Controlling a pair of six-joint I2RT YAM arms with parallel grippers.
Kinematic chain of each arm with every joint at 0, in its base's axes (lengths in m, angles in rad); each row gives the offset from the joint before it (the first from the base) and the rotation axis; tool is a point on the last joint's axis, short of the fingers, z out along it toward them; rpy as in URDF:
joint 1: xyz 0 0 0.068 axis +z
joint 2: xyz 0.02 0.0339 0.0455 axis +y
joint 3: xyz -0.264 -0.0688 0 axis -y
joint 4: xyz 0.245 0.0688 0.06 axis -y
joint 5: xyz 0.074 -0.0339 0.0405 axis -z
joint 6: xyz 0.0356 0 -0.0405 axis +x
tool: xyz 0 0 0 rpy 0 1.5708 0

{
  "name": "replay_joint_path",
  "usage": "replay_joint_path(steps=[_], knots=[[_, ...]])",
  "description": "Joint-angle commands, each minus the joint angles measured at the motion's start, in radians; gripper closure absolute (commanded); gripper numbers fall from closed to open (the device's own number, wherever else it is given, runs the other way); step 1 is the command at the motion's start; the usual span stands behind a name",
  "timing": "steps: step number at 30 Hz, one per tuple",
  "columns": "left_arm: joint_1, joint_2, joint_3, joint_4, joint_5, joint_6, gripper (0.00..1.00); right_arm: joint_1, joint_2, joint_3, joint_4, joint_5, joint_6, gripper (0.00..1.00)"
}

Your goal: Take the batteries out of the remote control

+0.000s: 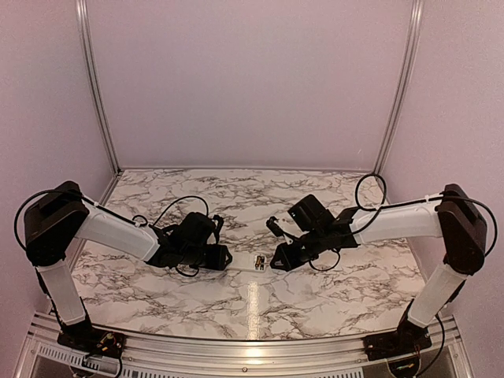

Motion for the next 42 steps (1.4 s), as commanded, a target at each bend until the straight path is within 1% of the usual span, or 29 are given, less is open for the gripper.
replay_joint_path(steps=[1, 15, 22, 30, 34, 42], knots=[[-0.018, 0.032, 0.017, -0.015, 0.032, 0.02, 0.58, -0.008, -0.008, 0.063, -0.01, 0.021, -0.008, 1.0], [-0.018, 0.031, 0.017, -0.019, 0.03, 0.023, 0.59, -0.008, 0.034, 0.147, -0.064, 0.101, -0.025, 1.0], [-0.018, 0.03, 0.017, -0.023, 0.027, 0.025, 0.59, -0.009, 0.043, 0.182, -0.077, 0.088, -0.036, 1.0], [-0.018, 0.029, 0.019, -0.024, 0.026, 0.027, 0.59, -0.008, 0.071, 0.231, -0.111, 0.125, -0.05, 1.0], [-0.017, 0.029, 0.02, -0.025, 0.026, 0.027, 0.59, -0.008, 0.085, 0.243, -0.11, 0.114, -0.052, 1.0], [-0.017, 0.029, 0.019, -0.023, 0.027, 0.028, 0.6, -0.007, 0.097, 0.266, -0.117, 0.024, -0.039, 1.0]])
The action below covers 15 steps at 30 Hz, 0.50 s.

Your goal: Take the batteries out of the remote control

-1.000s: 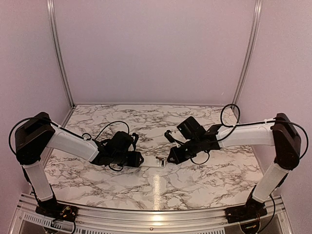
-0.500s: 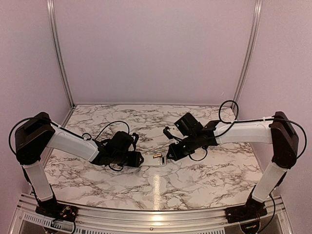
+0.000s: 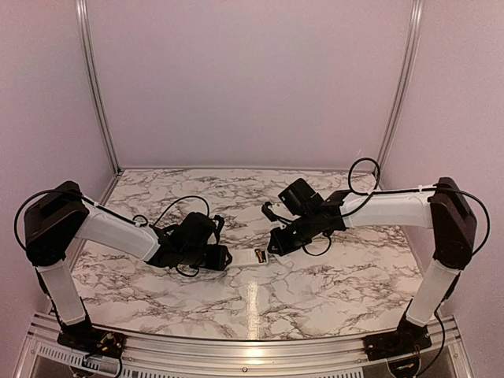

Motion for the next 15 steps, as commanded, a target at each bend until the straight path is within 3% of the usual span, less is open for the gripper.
replay_joint_path(steps=[1, 15], knots=[[-0.016, 0.028, 0.015, -0.017, 0.025, 0.017, 0.6, -0.002, 0.013, 0.054, 0.039, -0.098, 0.002, 1.0], [-0.016, 0.028, 0.012, -0.01, 0.012, 0.008, 0.6, 0.074, -0.047, -0.027, -0.025, -0.002, 0.053, 1.0]])
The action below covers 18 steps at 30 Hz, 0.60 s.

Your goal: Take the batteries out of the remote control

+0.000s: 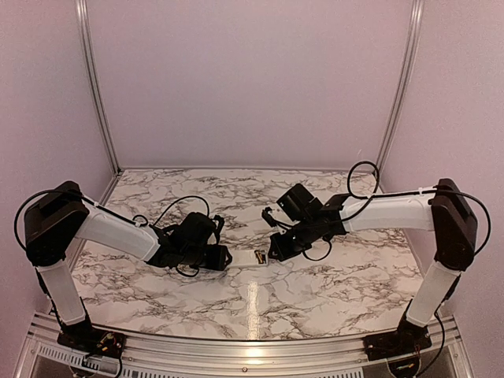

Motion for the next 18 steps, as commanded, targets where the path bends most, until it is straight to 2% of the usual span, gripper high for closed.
replay_joint_path(steps=[1, 18], knots=[[-0.015, 0.028, 0.012, -0.009, 0.015, 0.008, 0.6, 0.058, -0.05, -0.003, -0.021, -0.003, 0.019, 1.0], [-0.015, 0.028, 0.012, -0.011, 0.012, 0.008, 0.6, 0.128, -0.066, 0.019, -0.053, 0.075, 0.056, 1.0]])
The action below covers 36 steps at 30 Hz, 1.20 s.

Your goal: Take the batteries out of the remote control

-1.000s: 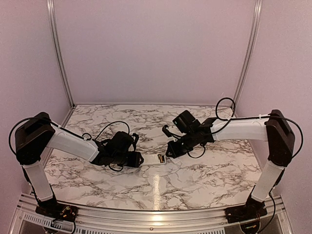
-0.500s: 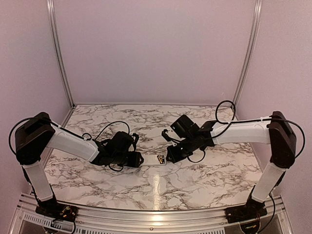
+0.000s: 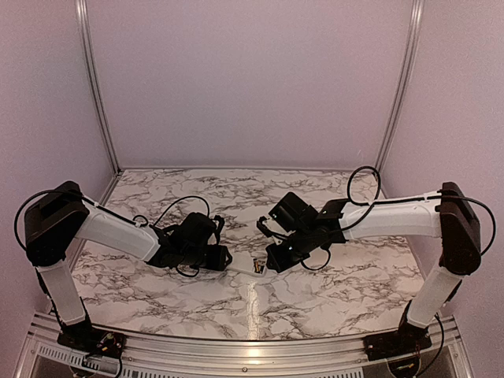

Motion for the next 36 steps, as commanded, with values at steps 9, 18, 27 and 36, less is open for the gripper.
replay_joint_path(steps=[9, 18, 27, 36], knots=[[-0.013, 0.03, 0.015, -0.019, -0.007, 0.004, 0.6, 0.094, 0.008, 0.118, -0.076, 0.087, 0.048, 1.0], [-0.013, 0.027, 0.013, -0.02, -0.012, 0.003, 0.61, 0.103, 0.028, 0.115, -0.074, 0.119, 0.049, 1.0], [-0.013, -0.012, -0.019, 0.022, -0.018, 0.007, 0.6, 0.104, -0.029, 0.107, -0.056, 0.144, 0.041, 1.0], [-0.012, -0.053, -0.045, 0.021, -0.018, 0.014, 0.49, 0.103, -0.142, -0.016, -0.018, 0.184, 0.071, 1.0]])
